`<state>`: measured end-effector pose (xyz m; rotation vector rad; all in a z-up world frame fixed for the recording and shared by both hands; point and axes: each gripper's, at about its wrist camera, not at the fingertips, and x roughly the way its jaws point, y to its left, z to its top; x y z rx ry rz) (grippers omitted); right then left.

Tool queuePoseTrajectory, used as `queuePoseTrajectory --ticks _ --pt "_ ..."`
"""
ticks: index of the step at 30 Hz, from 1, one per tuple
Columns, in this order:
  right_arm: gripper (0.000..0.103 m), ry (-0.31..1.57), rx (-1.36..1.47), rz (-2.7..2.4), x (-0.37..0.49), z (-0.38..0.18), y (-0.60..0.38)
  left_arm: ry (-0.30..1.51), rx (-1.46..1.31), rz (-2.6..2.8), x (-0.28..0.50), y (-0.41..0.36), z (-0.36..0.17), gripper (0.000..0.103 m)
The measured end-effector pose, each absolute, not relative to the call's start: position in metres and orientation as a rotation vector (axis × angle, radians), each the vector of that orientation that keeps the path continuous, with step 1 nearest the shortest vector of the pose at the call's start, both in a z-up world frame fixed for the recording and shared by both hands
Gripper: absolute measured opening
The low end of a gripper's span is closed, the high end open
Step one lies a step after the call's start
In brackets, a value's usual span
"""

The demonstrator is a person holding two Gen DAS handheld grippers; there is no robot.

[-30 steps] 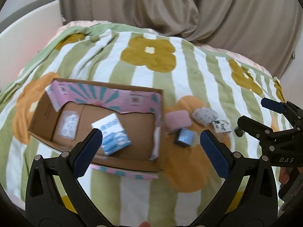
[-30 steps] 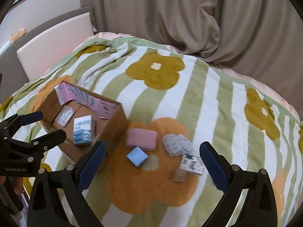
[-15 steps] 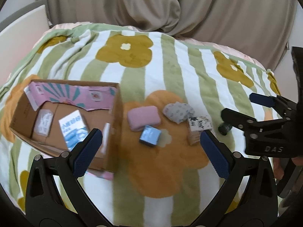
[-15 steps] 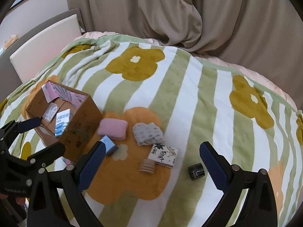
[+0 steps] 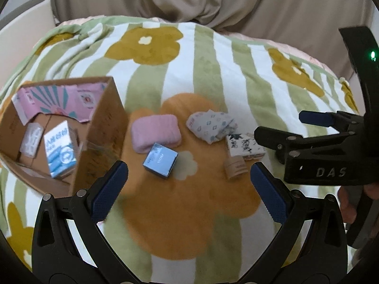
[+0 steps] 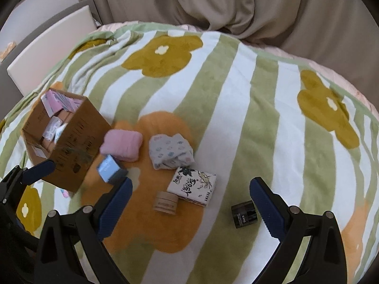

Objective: Organize objects
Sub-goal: 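Move both tools back toward the remaining items beside the box, then grasp the blue square box with the left tool while the right tool grasps the printed paper pack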

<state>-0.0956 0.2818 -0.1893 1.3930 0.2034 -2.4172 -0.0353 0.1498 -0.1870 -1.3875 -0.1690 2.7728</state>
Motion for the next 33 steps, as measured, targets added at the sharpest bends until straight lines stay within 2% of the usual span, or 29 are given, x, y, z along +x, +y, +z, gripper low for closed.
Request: queuePoseTrajectory --ticks 8,21,30,33 --pt "0.099 0.197 1.494 -2.376 -0.118 -0.227 0.282 -0.112 -1.473 2.806 -0.055 0.15 -0.24 0.102" --pt "0.099 0.245 1.557 -2.373 -0.133 -0.262 0.272 0.007 -1.472 2.809 -0.079 0.154 -0.267 0.1" --pt "0.098 0.253 1.614 -2.363 -0.141 -0.273 0.27 -0.06 -1.524 2.778 -0.086 0.144 -0.275 0.082" --pt "0.093 0.273 1.623 -2.367 -0.141 -0.276 0.268 -0.063 -1.528 2.771 -0.086 0.144 -0.276 0.076"
